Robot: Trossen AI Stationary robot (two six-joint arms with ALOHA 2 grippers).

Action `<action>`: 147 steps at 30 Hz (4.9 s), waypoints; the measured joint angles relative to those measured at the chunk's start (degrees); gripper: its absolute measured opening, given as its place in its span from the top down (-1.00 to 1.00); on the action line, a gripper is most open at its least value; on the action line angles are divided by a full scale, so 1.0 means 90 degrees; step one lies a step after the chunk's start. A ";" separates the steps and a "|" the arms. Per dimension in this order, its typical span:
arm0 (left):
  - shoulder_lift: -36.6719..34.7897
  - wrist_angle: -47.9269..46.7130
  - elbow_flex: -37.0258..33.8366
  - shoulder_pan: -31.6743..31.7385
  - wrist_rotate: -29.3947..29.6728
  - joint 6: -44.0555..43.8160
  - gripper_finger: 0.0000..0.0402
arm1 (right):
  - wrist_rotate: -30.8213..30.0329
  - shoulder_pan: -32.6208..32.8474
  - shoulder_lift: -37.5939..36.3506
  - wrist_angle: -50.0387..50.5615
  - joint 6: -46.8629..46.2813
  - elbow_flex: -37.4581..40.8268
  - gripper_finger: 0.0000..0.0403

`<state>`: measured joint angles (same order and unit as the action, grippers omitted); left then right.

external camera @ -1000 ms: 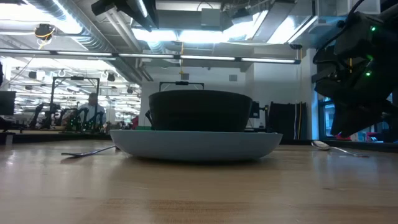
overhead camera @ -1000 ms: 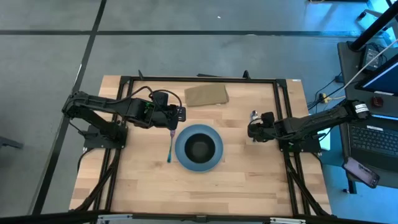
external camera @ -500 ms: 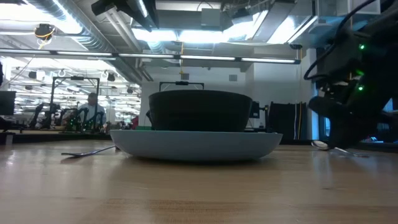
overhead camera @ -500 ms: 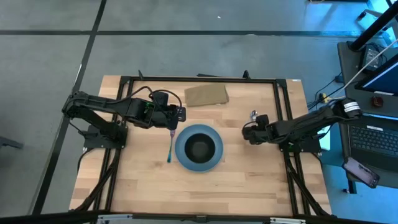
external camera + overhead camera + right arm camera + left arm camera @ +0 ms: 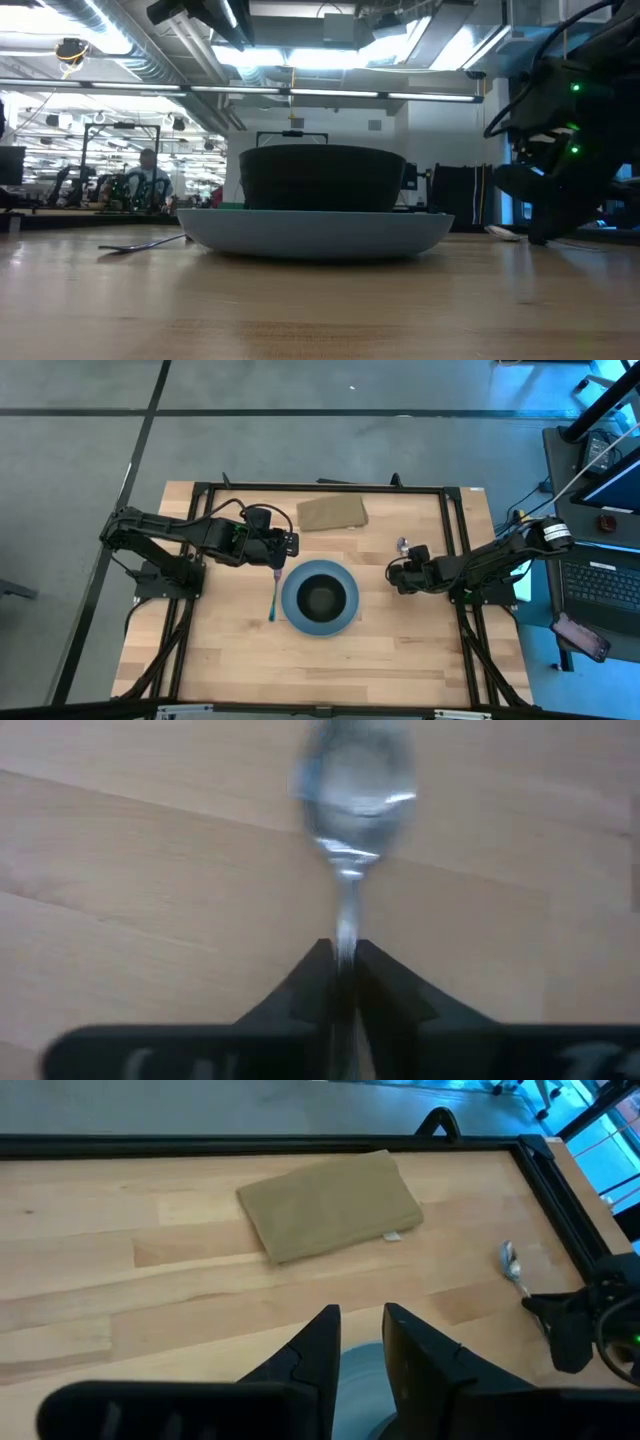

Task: Set table place
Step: Put the silver spoon into the black bowl, then return to Home Position

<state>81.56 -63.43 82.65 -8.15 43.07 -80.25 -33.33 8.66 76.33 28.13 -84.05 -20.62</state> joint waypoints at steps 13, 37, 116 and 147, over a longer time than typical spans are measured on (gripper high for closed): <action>-0.0064 0.0038 -0.0005 -0.0053 0.0114 0.0155 0.54 | 0.0779 0.0018 -0.0586 0.0508 0.1049 -0.0908 0.90; -0.0646 0.0032 0.0726 -0.0216 0.0845 0.2650 0.80 | 0.1897 0.0273 0.0397 0.2672 0.5580 -0.6652 0.90; -0.2368 -0.1398 0.0714 -0.0640 -0.0061 0.3468 0.84 | 0.1836 0.0409 0.4437 0.6343 0.7524 -1.2621 0.59; -0.9060 0.0668 -0.1638 -0.0992 -0.2142 0.6665 0.74 | -0.0008 0.0647 0.1929 0.5172 0.6499 -1.2515 0.59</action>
<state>0.02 -57.43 67.91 -17.08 23.79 -20.27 -33.40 14.48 93.69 74.67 -25.56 -133.26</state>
